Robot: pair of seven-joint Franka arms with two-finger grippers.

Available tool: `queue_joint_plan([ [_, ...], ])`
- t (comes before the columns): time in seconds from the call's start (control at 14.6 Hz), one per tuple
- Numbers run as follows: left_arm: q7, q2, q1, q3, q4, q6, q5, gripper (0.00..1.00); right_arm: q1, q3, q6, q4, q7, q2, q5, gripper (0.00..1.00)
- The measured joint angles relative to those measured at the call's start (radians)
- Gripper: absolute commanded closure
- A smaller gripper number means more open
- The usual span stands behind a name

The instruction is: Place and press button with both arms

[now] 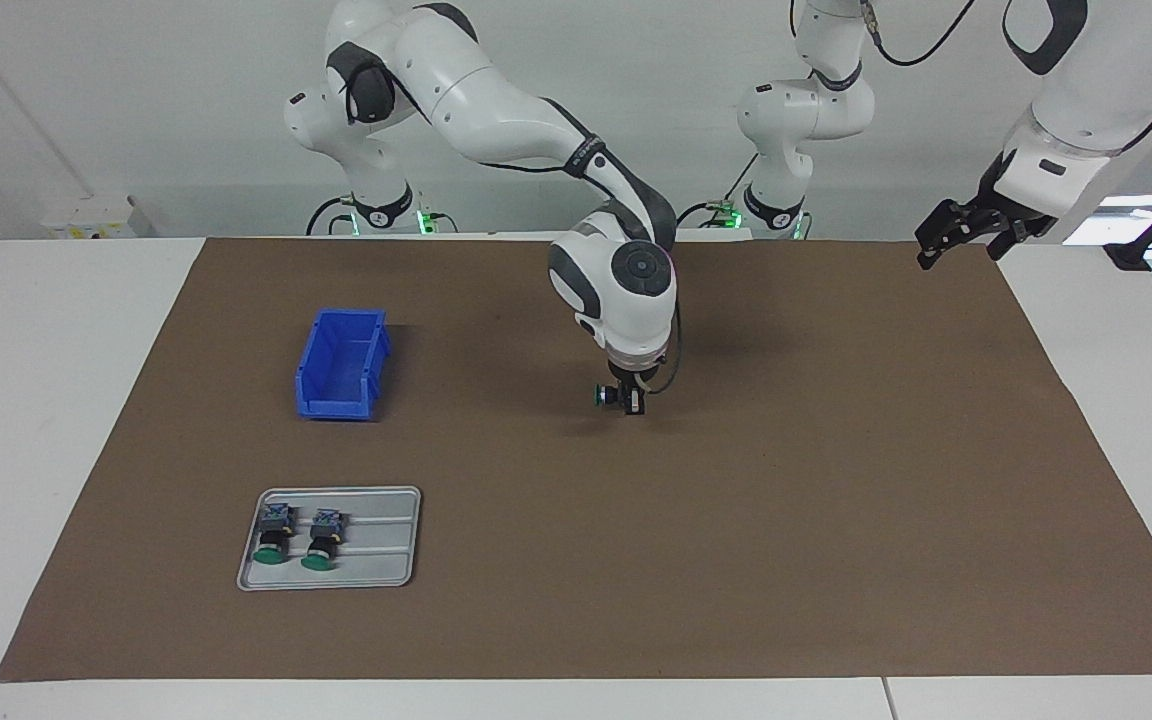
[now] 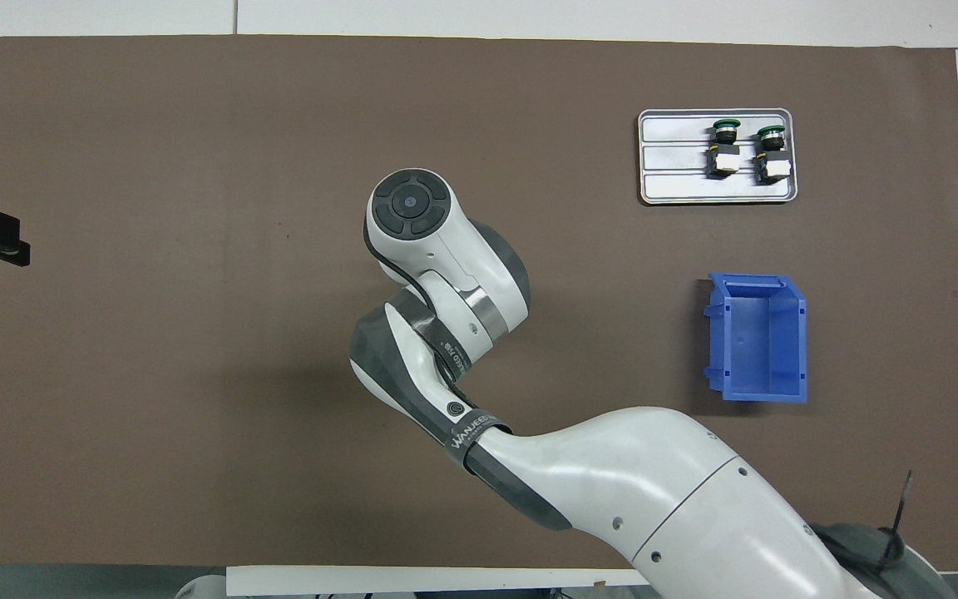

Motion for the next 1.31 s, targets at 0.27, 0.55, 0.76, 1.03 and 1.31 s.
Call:
queue_joint_plan([
  [0.27,0.000,0.000,0.000,0.000,0.000,0.000,0.000,0.00,0.005,0.002,0.009,-0.002,-0.001,0.007,-0.001,0.01],
  [0.55,0.000,0.000,0.000,0.001,-0.001,0.000,0.000,0.00,0.013,0.002,0.000,0.006,-0.077,0.006,-0.002,0.01],
  [0.76,0.000,0.000,0.001,0.001,-0.001,0.000,0.000,0.00,-0.023,-0.002,-0.134,0.090,-0.162,-0.012,-0.002,0.01],
  [1.03,-0.001,0.000,0.001,0.002,-0.001,-0.001,0.000,0.00,-0.136,-0.003,-0.289,0.130,-0.437,-0.138,-0.001,0.01],
  [1.31,-0.001,-0.001,0.001,0.002,-0.002,-0.001,0.000,0.00,-0.297,-0.007,-0.377,0.079,-0.827,-0.287,-0.002,0.01],
])
